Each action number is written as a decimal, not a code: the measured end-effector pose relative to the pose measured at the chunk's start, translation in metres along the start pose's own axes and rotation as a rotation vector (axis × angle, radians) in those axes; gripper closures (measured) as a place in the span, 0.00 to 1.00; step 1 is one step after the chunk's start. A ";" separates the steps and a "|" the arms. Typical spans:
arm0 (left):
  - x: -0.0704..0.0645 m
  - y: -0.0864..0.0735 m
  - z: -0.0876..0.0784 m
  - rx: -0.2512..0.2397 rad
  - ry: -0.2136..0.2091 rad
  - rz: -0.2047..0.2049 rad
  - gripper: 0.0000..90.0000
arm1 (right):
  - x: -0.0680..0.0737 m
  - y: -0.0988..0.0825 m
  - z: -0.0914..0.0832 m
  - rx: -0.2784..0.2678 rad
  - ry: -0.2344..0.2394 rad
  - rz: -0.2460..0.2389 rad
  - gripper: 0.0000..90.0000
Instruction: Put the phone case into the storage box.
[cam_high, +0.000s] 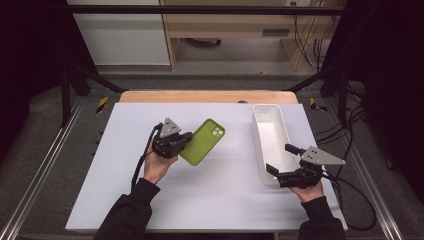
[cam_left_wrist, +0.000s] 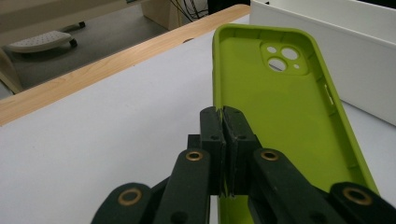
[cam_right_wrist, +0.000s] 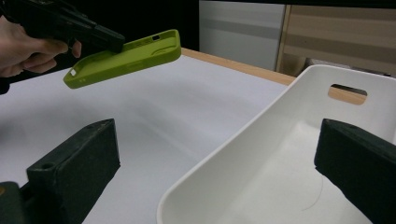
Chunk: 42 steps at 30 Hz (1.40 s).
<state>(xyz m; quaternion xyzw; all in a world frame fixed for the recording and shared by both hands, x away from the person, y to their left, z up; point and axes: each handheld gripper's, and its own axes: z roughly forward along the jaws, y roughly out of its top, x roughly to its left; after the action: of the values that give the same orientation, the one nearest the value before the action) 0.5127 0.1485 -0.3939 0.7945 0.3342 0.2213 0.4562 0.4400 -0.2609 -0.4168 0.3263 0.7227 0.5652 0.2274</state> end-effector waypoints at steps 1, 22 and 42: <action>0.000 -0.001 -0.002 0.001 -0.003 -0.001 0.97 | 0.001 0.001 0.000 0.002 0.000 -0.003 0.00; -0.019 -0.029 -0.029 0.010 -0.035 0.049 0.97 | 0.023 0.012 0.014 0.031 0.046 -0.027 0.01; -0.041 -0.033 -0.029 0.026 -0.077 0.101 0.97 | 0.041 0.018 0.029 0.083 0.083 -0.049 0.02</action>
<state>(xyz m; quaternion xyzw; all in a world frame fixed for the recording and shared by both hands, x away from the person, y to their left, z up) 0.4550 0.1477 -0.4109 0.8242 0.2787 0.2091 0.4465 0.4358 -0.2087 -0.4054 0.2941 0.7621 0.5421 0.1972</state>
